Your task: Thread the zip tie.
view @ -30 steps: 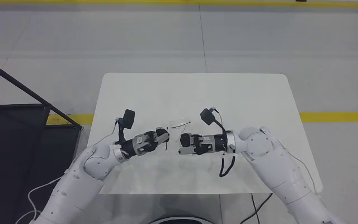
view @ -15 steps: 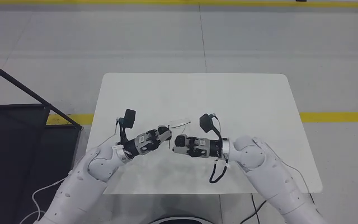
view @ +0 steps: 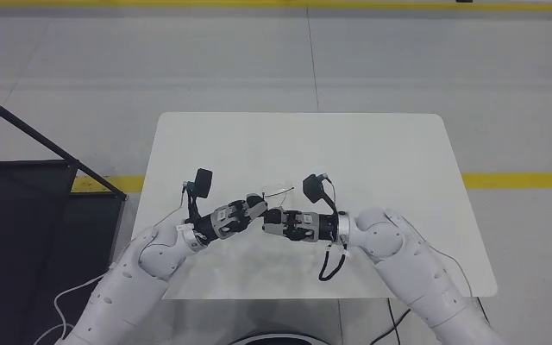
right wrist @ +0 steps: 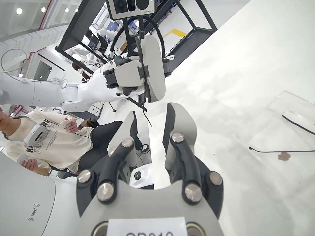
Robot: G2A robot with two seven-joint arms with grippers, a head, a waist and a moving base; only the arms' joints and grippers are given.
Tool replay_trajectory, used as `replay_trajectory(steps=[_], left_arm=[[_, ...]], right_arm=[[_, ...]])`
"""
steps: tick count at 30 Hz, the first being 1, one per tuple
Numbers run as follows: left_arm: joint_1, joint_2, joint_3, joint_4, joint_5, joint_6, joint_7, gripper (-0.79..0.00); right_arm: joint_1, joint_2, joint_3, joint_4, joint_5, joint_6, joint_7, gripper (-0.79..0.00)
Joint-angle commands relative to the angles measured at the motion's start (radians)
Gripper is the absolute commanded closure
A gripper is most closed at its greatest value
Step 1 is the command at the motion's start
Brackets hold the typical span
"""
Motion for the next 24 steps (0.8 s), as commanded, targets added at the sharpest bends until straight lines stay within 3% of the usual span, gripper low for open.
replay_trajectory(steps=[1, 2, 4, 15, 16, 19, 24], left_arm=[[0.0, -0.001, 0.0, 0.001, 0.001, 0.0, 0.002, 0.0], [0.0, -0.002, 0.0, 0.001, 0.002, 0.001, 0.003, 0.0], [0.0, -0.004, -0.001, 0.002, 0.004, 0.001, 0.003, 0.0], [0.005, -0.009, -0.007, 0.001, 0.007, -0.004, 0.001, 0.0], [0.006, -0.009, -0.007, 0.001, 0.006, -0.004, 0.0, -0.08], [0.006, -0.01, -0.007, 0.003, 0.003, -0.006, -0.007, -0.16], [0.006, -0.011, -0.011, 0.005, -0.001, -0.008, -0.016, -0.157]], right_arm=[[0.004, -0.002, -0.005, 0.0, 0.002, 0.0, 0.004, -0.212], [0.006, -0.003, -0.007, 0.002, 0.004, 0.001, 0.005, -0.179], [0.009, -0.005, -0.012, 0.006, 0.006, 0.001, 0.007, -0.006], [0.021, -0.012, -0.022, 0.026, 0.018, 0.0, 0.014, 0.0], [0.021, -0.013, -0.022, 0.027, 0.019, 0.001, 0.015, 0.0], [0.022, -0.012, -0.02, 0.027, 0.018, 0.001, 0.019, 0.0], [0.019, -0.011, -0.014, 0.021, 0.015, 0.0, 0.028, 0.0]])
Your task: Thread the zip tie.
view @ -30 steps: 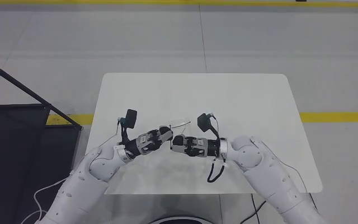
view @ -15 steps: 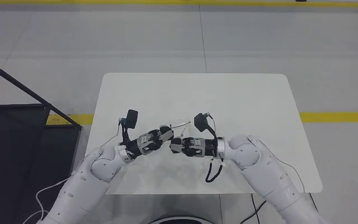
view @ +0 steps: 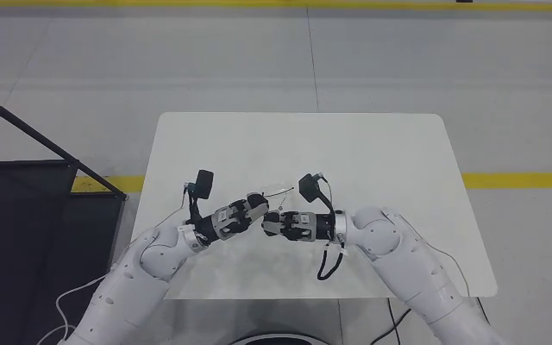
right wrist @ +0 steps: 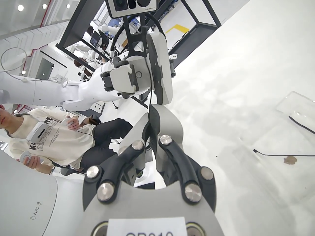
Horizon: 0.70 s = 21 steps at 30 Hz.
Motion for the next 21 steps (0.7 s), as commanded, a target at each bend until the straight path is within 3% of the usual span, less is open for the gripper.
replay_trajectory(steps=[1, 16, 18, 21], left_arm=[[0.0, 0.0, -0.002, 0.001, -0.002, -0.001, -0.003, -0.154], [0.0, -0.005, -0.007, 0.004, -0.022, -0.004, -0.02, -0.123], [-0.001, -0.006, -0.007, 0.004, -0.024, -0.004, -0.022, -0.086], [-0.002, -0.007, -0.007, 0.005, -0.025, -0.003, -0.024, -0.114]], right_arm=[[-0.001, 0.001, 0.002, -0.002, 0.0, 0.001, 0.004, 0.0], [0.001, 0.001, 0.004, -0.005, 0.008, 0.009, 0.034, 0.0], [0.002, 0.001, 0.004, -0.004, 0.01, 0.01, 0.036, 0.0], [0.003, 0.001, 0.003, -0.002, 0.014, 0.01, 0.042, 0.0]])
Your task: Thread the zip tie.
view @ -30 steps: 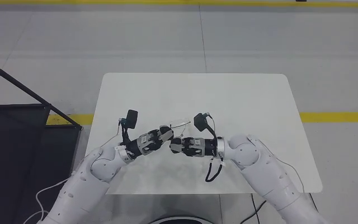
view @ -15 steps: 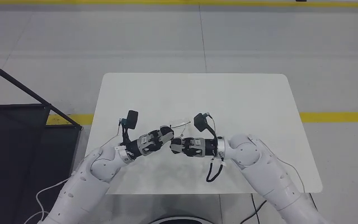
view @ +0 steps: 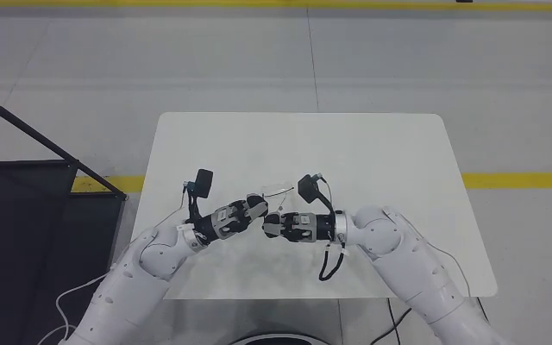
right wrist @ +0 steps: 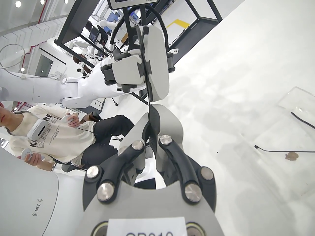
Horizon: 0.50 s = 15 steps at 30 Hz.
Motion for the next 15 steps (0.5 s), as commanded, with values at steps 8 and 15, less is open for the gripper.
replay_trajectory(steps=[8, 15], left_arm=[[-0.001, -0.004, 0.0, 0.001, -0.004, 0.002, -0.007, -0.068], [-0.001, -0.006, -0.002, 0.002, 0.001, 0.001, -0.006, 0.0]], right_arm=[[0.003, -0.001, -0.001, 0.007, 0.008, -0.003, 0.01, 0.0], [0.003, -0.001, 0.0, 0.009, 0.011, -0.003, 0.015, 0.0]])
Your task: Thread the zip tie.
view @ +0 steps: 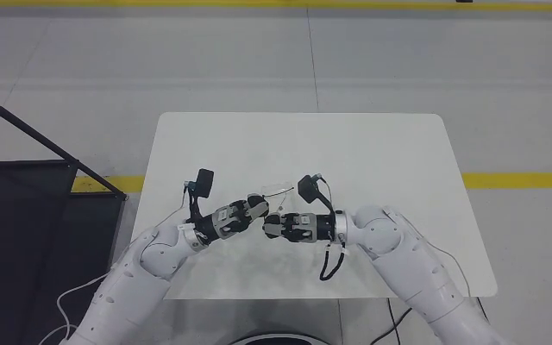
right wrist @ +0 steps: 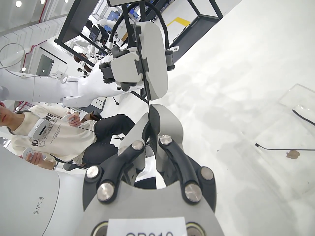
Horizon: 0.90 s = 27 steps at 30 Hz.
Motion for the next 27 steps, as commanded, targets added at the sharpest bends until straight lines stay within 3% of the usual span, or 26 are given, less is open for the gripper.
replay_trajectory(steps=[1, 2, 3, 6, 9, 12, 17, 27], left_arm=[[0.001, -0.001, -0.001, 0.0, 0.002, 0.0, 0.001, 0.0], [0.0, -0.001, -0.001, 0.0, 0.003, 0.0, 0.001, 0.0], [0.001, -0.001, -0.003, 0.0, 0.003, 0.0, 0.003, 0.0], [0.003, -0.001, -0.013, 0.0, 0.007, -0.001, 0.007, 0.0], [0.009, 0.001, -0.029, 0.001, 0.014, -0.006, 0.01, 0.0], [0.017, 0.004, -0.048, 0.003, 0.015, -0.019, 0.009, 0.0], [0.03, 0.011, -0.082, 0.005, 0.019, -0.058, -0.002, 0.0], [0.062, 0.023, -0.11, 0.003, 0.026, -0.115, -0.036, 0.0]], right_arm=[[0.0, 0.0, 0.001, 0.0, 0.0, 0.0, 0.001, 0.0], [0.0, 0.0, 0.001, 0.0, 0.001, 0.001, 0.002, 0.0], [0.0, 0.0, 0.001, 0.0, 0.002, 0.003, 0.003, -0.191], [0.0, 0.001, 0.006, 0.002, 0.01, 0.002, 0.007, -0.437], [0.0, 0.007, 0.025, 0.005, 0.013, 0.003, 0.011, -0.526], [-0.001, 0.017, 0.058, 0.01, 0.021, 0.018, 0.033, -0.557], [0.025, 0.035, 0.109, 0.027, -0.008, 0.141, 0.101, -0.548], [0.154, 0.014, 0.049, 0.094, -0.159, 0.433, 0.158, -0.428]])
